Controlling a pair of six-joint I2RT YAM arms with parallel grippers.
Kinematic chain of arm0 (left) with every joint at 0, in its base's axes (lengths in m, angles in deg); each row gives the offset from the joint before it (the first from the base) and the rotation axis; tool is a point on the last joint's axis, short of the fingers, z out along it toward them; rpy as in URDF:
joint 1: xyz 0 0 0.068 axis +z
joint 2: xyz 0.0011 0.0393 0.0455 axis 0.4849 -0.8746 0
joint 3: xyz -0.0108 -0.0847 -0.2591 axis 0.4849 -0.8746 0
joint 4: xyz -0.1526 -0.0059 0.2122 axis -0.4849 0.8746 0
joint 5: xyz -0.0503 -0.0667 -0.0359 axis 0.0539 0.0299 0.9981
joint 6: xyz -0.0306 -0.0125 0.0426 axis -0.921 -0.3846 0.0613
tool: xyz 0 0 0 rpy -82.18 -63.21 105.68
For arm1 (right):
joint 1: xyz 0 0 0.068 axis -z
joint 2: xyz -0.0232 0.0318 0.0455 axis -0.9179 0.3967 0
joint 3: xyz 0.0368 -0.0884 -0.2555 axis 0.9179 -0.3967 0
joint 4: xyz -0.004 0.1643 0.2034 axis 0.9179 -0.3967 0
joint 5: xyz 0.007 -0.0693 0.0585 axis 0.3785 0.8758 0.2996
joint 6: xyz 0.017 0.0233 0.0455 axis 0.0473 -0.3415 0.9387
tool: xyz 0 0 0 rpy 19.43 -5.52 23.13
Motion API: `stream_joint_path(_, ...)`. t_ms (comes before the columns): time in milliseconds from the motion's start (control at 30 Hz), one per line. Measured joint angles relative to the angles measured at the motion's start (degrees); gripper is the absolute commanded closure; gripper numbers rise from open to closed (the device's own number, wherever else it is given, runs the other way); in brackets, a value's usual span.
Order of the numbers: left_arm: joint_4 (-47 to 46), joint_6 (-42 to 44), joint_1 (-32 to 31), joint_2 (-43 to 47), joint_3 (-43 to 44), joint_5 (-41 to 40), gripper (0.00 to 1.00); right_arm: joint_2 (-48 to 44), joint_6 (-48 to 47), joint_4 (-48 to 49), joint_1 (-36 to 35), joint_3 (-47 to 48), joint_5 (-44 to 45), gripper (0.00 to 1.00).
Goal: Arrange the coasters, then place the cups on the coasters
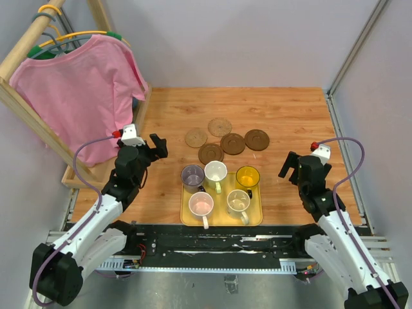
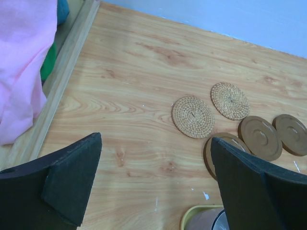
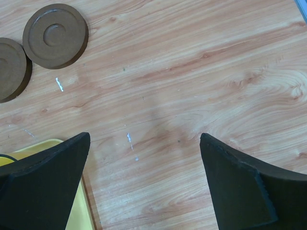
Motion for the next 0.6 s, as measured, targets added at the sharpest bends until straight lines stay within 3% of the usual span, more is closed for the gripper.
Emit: stream_joint_path(600, 0.0, -0.02, 0.0, -0.98, 0.0, -0.46, 0.0, 1.51, 0.92, -0.52, 0.0, 0.0, 0.9, 0.02)
